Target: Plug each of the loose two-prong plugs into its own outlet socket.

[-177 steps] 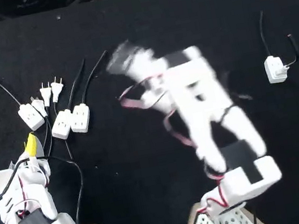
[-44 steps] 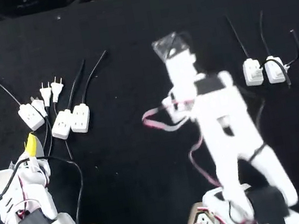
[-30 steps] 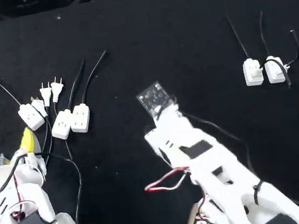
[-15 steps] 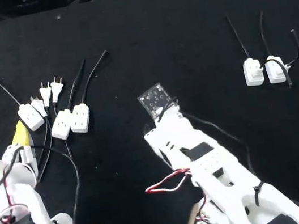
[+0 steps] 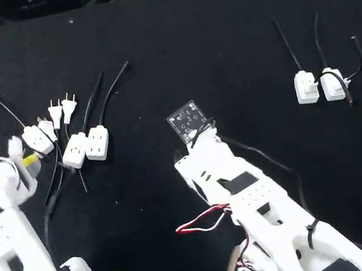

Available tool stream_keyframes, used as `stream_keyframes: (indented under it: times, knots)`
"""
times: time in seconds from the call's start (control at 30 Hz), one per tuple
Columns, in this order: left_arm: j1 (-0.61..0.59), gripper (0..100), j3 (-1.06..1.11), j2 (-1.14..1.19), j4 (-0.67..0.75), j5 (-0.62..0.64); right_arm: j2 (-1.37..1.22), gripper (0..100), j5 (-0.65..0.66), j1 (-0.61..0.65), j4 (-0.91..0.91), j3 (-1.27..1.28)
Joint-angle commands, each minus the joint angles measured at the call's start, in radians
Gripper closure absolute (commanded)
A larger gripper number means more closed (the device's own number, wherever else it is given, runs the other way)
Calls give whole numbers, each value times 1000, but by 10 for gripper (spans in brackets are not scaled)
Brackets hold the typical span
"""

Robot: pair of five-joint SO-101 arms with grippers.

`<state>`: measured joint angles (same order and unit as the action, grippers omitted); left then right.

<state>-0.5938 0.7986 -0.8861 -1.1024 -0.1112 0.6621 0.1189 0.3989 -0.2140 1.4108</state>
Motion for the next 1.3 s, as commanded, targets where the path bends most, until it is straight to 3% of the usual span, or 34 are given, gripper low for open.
stream_keyframes:
  times: [0.0,0.27,0.5,0.67,0.93,1.27]
  knots:
    - [10,704,-222,169,-81,-58,33,804,-2,12,31,-2]
    - [13,704,-464,397,-222,-72,33,804,-2,12,31,-2]
    - [222,704,-498,537,-250,-221,33,804,-2,11,28,-1]
    - [363,704,-504,626,-242,-232,33,804,-2,9,28,-1]
    - [486,704,-509,804,-15,-226,33,804,-2,8,26,1]
    - [510,704,-509,984,201,-226,33,804,-2,8,26,1]
